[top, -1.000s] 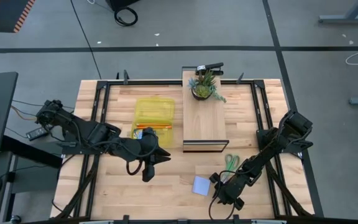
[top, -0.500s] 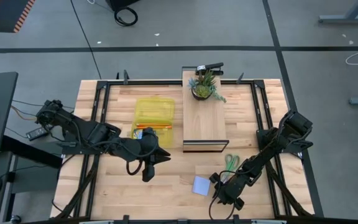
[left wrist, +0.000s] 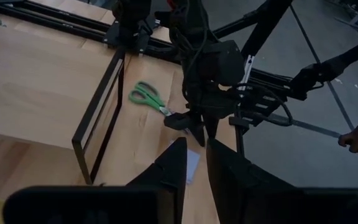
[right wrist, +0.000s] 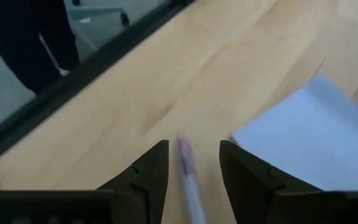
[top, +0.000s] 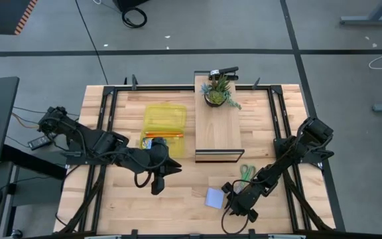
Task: Pack school essentials
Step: Put the pen into the supply box
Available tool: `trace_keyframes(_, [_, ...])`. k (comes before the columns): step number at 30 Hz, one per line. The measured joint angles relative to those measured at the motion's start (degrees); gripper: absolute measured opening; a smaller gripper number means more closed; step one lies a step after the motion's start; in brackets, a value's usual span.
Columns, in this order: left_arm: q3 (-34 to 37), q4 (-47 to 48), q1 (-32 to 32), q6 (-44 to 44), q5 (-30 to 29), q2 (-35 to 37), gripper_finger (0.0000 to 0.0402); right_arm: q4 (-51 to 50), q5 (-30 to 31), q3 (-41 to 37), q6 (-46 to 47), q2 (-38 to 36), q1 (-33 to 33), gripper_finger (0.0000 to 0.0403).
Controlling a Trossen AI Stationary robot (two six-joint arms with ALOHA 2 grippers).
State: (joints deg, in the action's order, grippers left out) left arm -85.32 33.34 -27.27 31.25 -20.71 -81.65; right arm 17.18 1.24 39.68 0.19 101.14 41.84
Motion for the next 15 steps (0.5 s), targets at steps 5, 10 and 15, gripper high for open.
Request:
trace_keyframes(5, [0.00, -0.03, 0.04, 0.00, 0.00, 0.00, 0.0063, -1.26, -1.76, -1.28, -0.53, 0.46, -1.00, 0.0149])
trace_keyframes(10, [0.02, 0.00, 0.04, 0.06, 0.00, 0.00, 0.0064, -1.54, -4.12, -2.49, -1.14, 0.22, -1.37, 0.0136])
trace_keyframes(15, [0.01, -0.01, 0.02, 1.18, 0.02, -0.02, 0.0068, -1.91, -4.63, -2.54, -1.92, 0.22, -1.35, 0.0101])
